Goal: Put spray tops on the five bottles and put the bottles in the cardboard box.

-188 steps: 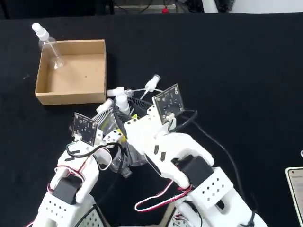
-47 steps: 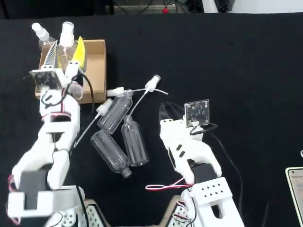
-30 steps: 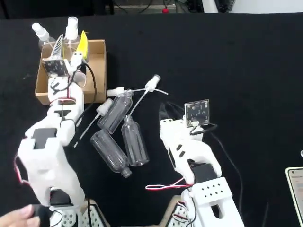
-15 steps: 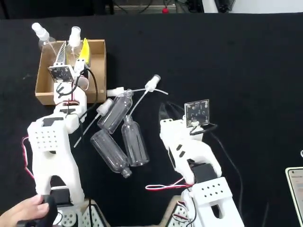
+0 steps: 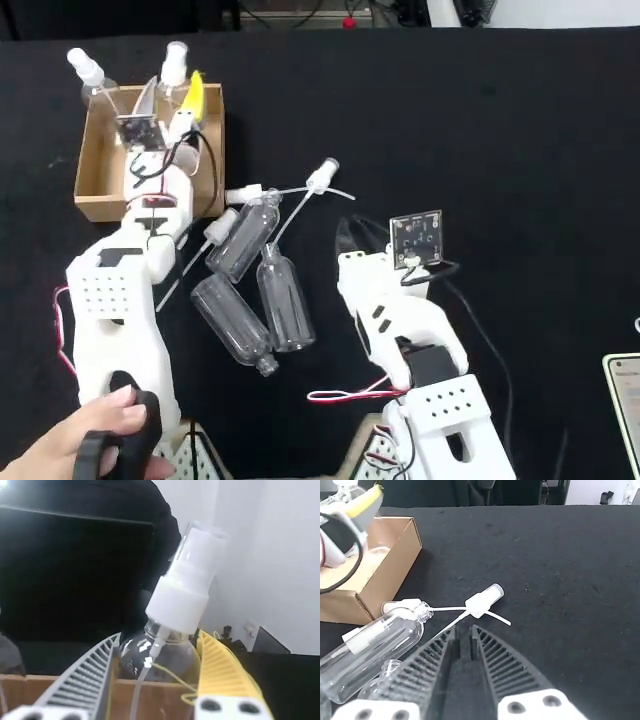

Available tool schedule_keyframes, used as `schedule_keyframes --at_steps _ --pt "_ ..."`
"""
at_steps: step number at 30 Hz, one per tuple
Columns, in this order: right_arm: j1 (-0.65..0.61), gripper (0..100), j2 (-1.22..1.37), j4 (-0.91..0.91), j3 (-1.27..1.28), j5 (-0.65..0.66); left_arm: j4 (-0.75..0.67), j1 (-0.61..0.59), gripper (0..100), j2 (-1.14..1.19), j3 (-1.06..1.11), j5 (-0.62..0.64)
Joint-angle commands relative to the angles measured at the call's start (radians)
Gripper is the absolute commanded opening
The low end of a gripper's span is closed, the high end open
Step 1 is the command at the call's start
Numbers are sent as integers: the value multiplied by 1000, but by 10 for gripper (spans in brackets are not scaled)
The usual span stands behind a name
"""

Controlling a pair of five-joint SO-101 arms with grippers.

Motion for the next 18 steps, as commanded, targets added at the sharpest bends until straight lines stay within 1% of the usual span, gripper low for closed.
schedule_keyframes --at_steps 1,4,7,9,18 --pt "8 42 10 -29 -10 8 17 19 83 -14 -81 6" --pt "8 42 10 -29 -10 8 17 13 83 -11 -88 14" --pt "8 42 10 -29 -10 8 23 12 83 -12 -90 95" --pt "8 42 10 -29 -10 8 23 12 82 -12 -90 126" --pt "8 42 10 -29 -12 8 25 12 82 -2 -127 132"
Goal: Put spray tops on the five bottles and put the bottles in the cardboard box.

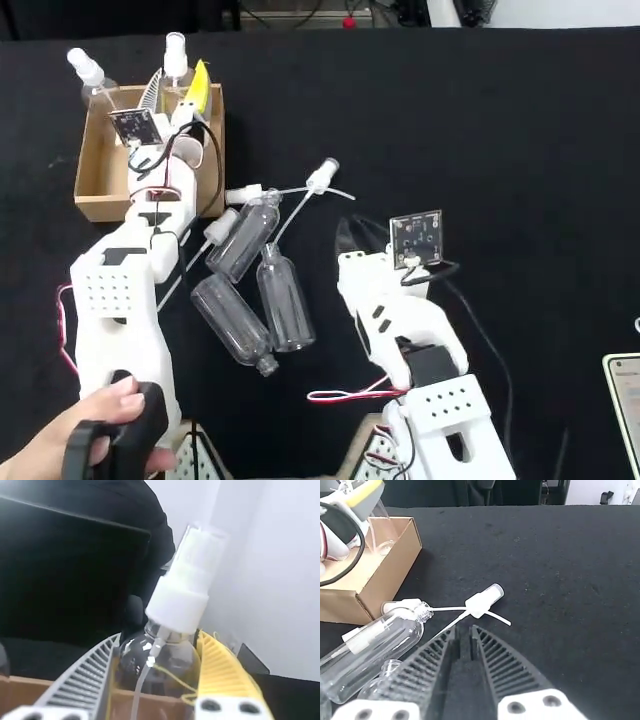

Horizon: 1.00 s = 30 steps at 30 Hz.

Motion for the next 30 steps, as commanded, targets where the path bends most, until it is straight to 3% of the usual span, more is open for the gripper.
schedule_keyframes --at_steps 1,10,25,30 --pt "8 42 10 -29 -12 8 5 2 82 -20 -64 9" --pt "8 42 10 -29 -12 8 236 2 82 -20 -125 15" --pt "8 42 10 -29 -12 8 239 8 89 -20 -117 8" --pt "8 42 10 -29 -12 8 242 10 256 -18 -116 15"
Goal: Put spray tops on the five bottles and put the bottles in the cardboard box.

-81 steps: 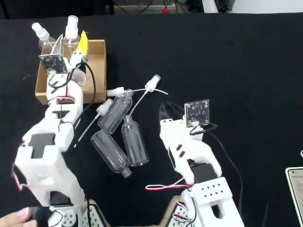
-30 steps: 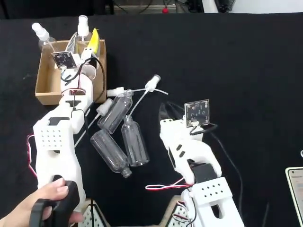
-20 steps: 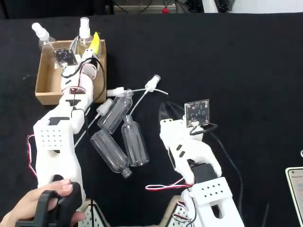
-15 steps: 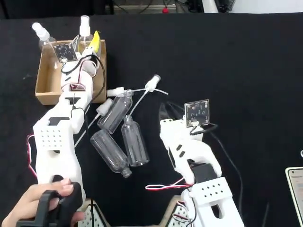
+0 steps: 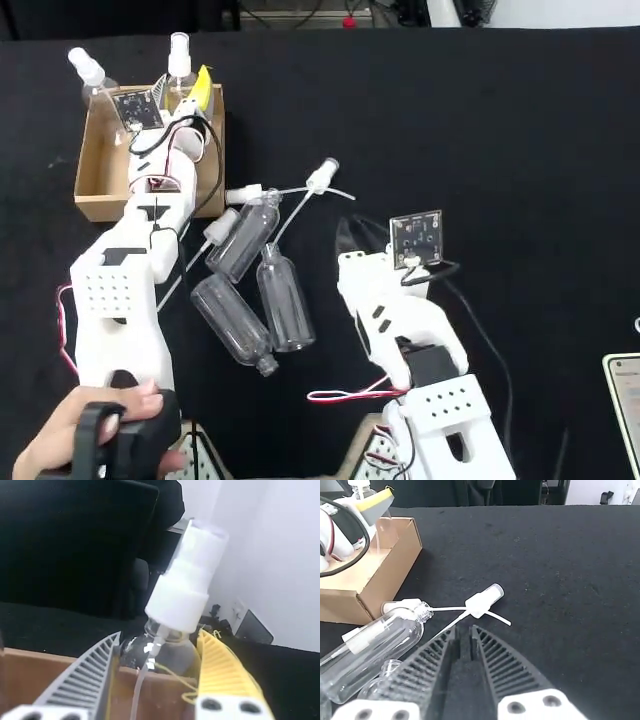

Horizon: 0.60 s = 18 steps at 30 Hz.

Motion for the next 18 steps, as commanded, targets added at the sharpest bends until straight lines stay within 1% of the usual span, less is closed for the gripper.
schedule_keyframes --at_steps 1,3,18 --pt "8 42 10 -29 -12 8 6 10 291 -18 -38 11" --pt "8 42 10 -29 -12 8 5 8 317 -18 -28 11" --pt "8 42 10 -29 -19 8 0 -1 317 -32 -22 6"
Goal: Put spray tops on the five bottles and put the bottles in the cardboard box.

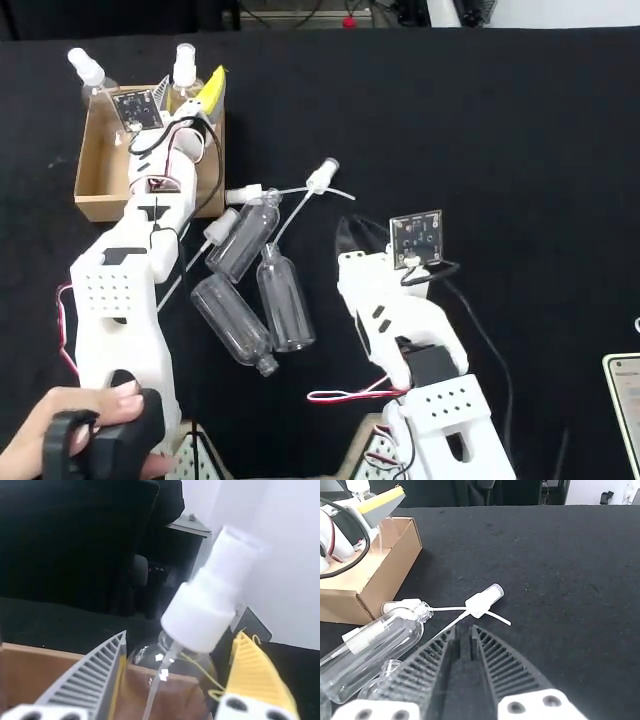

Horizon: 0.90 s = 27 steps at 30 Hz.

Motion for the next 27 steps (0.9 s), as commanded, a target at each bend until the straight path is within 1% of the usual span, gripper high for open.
schedule_keyframes --at_steps 1,6,21,27 --pt "8 42 10 -29 -19 8 0 -1 317 -32 -22 3" --pt "8 42 10 -29 -19 8 2 -8 317 -86 25 8" --pt "8 42 10 -29 -19 8 6 -4 317 -531 453 2" --pt "8 42 10 -29 -18 8 6 -8 317 -667 615 6"
